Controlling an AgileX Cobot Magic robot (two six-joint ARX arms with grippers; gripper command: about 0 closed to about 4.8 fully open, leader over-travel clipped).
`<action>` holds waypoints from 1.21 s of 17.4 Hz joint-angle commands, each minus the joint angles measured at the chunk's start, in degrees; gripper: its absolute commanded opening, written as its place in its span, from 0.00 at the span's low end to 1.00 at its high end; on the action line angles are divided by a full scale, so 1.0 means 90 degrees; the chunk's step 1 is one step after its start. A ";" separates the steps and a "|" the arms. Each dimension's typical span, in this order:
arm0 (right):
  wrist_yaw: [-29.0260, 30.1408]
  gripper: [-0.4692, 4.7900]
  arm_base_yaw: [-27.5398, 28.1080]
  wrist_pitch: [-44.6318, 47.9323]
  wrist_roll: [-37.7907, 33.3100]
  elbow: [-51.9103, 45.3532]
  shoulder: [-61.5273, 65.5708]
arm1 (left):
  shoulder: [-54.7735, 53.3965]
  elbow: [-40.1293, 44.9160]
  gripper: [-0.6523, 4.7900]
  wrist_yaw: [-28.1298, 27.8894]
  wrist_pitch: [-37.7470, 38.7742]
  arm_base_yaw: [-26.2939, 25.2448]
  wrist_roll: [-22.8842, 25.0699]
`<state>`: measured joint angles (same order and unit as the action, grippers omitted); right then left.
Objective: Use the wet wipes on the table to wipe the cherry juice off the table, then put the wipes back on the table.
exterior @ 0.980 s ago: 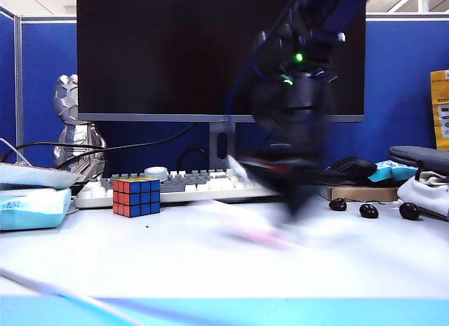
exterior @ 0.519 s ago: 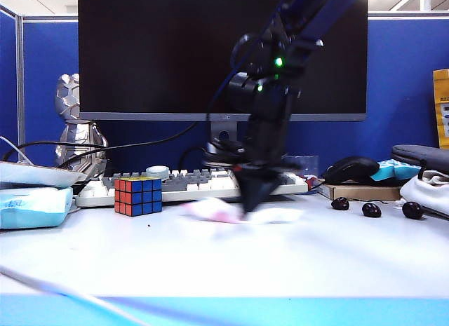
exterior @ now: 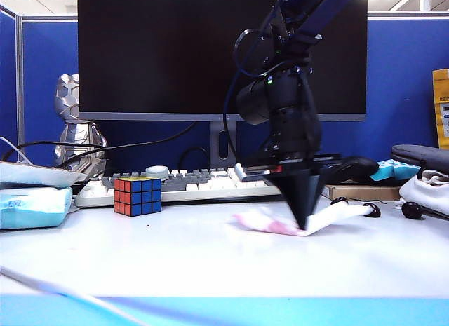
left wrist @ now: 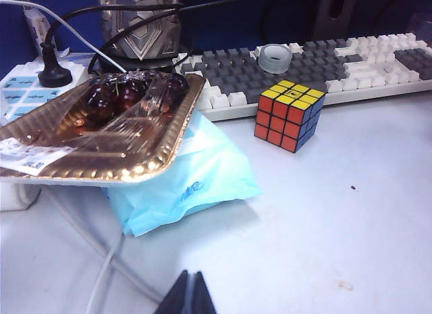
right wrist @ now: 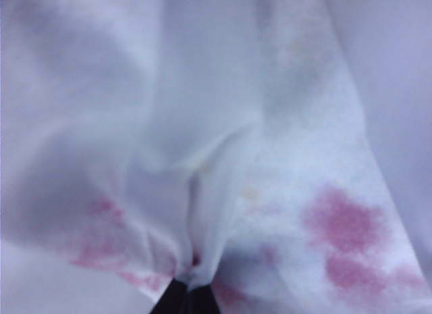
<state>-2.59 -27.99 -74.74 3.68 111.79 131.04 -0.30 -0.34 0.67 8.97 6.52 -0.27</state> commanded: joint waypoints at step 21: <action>0.1061 0.09 -0.0005 -0.0386 0.0092 -0.0005 0.0408 | 0.0022 0.0005 0.12 0.0024 0.0068 -0.0015 -0.0022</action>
<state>16.01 -28.08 -78.43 5.39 112.36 133.78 -0.30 -0.34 0.67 8.97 6.52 -0.27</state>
